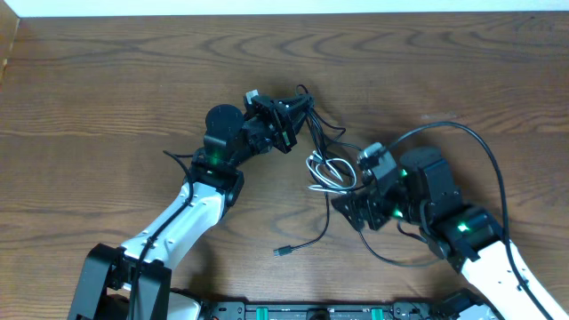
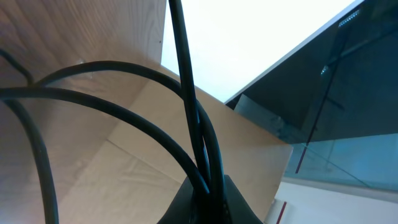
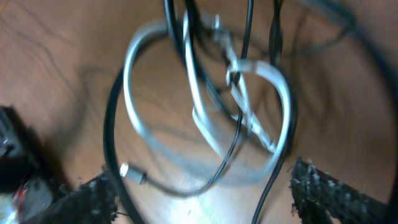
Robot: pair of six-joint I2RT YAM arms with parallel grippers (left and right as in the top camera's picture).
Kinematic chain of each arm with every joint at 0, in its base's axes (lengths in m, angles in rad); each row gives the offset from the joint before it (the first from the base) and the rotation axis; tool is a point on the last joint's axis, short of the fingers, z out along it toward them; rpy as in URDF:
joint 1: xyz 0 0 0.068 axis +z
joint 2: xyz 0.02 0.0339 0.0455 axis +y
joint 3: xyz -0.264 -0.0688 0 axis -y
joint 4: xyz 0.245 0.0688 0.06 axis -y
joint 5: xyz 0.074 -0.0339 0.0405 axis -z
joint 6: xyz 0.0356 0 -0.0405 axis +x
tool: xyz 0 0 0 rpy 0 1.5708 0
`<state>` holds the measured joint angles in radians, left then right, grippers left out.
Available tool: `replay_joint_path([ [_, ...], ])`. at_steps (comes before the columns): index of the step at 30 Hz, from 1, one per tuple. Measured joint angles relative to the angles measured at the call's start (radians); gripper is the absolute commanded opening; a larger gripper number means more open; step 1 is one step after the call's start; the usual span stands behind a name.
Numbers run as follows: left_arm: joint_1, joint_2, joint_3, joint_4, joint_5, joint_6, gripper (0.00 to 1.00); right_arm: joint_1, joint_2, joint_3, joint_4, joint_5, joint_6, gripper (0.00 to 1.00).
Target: Untangle cables
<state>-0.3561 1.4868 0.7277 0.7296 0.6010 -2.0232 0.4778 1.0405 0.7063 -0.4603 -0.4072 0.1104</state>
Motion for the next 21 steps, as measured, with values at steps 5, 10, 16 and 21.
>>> replay_joint_path([
  [5,0.001,0.000,0.000,0.000,0.013,0.000,0.08,0.039,0.068,0.001,0.129,0.016,0.004,0.91],
  [10,0.002,0.000,0.000,0.000,0.022,0.000,0.08,0.083,0.137,0.001,0.161,0.026,0.004,0.76],
  [16,0.002,0.000,0.000,0.000,0.022,0.000,0.08,0.097,0.137,0.001,0.167,0.060,0.003,0.30],
  [21,0.002,0.000,0.000,-0.058,0.022,0.000,0.08,0.097,0.058,0.006,0.165,0.071,0.015,0.01],
])
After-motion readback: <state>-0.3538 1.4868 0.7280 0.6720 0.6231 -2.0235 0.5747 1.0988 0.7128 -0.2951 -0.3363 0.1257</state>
